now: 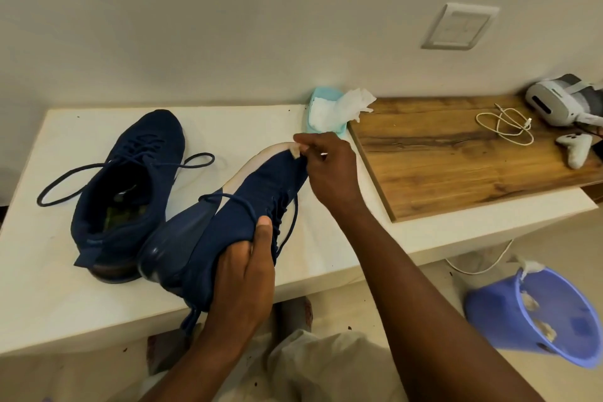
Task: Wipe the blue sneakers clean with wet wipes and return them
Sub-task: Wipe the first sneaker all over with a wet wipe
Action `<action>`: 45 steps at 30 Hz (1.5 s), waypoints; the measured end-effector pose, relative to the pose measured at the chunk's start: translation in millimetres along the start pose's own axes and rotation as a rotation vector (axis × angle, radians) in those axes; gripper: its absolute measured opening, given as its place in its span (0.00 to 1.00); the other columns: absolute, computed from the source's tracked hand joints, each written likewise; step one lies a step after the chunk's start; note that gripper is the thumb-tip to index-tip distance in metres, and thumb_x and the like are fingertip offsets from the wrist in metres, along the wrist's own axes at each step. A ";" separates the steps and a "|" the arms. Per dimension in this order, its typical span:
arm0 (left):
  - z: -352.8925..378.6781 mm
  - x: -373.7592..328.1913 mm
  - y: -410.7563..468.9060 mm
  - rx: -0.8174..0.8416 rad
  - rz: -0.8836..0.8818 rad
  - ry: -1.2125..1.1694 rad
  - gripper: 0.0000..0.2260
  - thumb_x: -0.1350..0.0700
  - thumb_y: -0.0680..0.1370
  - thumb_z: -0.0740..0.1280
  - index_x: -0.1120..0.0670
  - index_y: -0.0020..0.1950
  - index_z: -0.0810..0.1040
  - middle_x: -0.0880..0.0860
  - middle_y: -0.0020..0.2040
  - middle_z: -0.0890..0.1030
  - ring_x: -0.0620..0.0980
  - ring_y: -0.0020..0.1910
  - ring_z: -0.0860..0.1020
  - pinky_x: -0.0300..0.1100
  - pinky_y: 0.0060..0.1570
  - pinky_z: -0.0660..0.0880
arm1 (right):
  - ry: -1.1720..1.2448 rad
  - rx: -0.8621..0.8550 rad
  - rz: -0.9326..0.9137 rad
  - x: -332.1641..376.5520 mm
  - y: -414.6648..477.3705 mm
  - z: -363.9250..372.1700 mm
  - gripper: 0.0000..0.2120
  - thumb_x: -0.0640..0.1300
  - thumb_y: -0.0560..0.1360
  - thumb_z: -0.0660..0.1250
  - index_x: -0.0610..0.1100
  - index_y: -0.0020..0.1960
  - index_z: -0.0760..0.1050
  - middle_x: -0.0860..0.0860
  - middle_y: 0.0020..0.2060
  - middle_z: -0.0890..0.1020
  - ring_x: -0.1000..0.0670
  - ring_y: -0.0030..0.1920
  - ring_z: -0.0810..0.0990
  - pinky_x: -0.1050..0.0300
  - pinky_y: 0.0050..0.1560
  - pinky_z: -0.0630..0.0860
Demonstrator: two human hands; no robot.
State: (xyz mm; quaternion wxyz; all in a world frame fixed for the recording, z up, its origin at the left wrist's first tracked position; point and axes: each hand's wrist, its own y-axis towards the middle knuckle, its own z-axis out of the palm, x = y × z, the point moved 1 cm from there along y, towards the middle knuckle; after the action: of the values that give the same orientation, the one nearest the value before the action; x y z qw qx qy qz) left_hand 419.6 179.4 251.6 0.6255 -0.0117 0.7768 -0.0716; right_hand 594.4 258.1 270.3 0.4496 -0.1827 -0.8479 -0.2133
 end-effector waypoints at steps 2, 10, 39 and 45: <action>1.3 1.2 -0.1 0.013 0.002 0.005 0.23 0.45 0.83 0.60 0.53 0.30 0.73 0.46 0.27 0.76 0.43 0.30 0.77 0.39 0.37 0.71 | -0.073 -0.054 0.036 -6.3 -1.4 2.1 0.14 0.35 0.79 0.63 0.44 0.60 0.81 0.50 0.56 0.82 0.57 0.54 0.76 0.66 0.56 0.72; 1.3 -6.6 5.9 0.007 -0.060 -0.121 0.13 0.40 0.83 0.59 0.42 0.47 0.81 0.37 0.46 0.83 0.32 0.50 0.80 0.30 0.56 0.72 | -0.072 -0.081 -0.093 7.8 -24.2 -0.2 0.12 0.34 0.79 0.63 0.45 0.57 0.82 0.51 0.51 0.81 0.56 0.51 0.78 0.62 0.54 0.77; 51.1 -83.2 99.3 -0.071 -0.531 -1.295 0.34 0.39 0.79 0.67 0.60 0.75 0.65 0.61 0.64 0.76 0.60 0.65 0.76 0.57 0.72 0.69 | 0.393 -0.047 0.174 -6.8 -30.8 -5.4 0.09 0.37 0.79 0.65 0.46 0.50 0.83 0.56 0.44 0.85 0.54 0.45 0.82 0.60 0.47 0.80; 34.6 -94.9 87.0 0.002 -0.603 -1.129 0.34 0.44 0.82 0.64 0.62 0.79 0.57 0.65 0.75 0.67 0.61 0.75 0.67 0.56 0.76 0.63 | 0.523 -0.025 0.298 -9.8 -28.8 -5.5 0.08 0.36 0.77 0.68 0.44 0.50 0.85 0.51 0.43 0.86 0.52 0.44 0.84 0.59 0.46 0.81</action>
State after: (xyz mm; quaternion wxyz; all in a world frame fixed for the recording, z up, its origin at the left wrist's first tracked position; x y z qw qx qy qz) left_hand 480.2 272.4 325.6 0.8908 -0.2651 0.2901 -0.2280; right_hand 589.0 229.8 259.1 0.6769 -0.2497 -0.6644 -0.1951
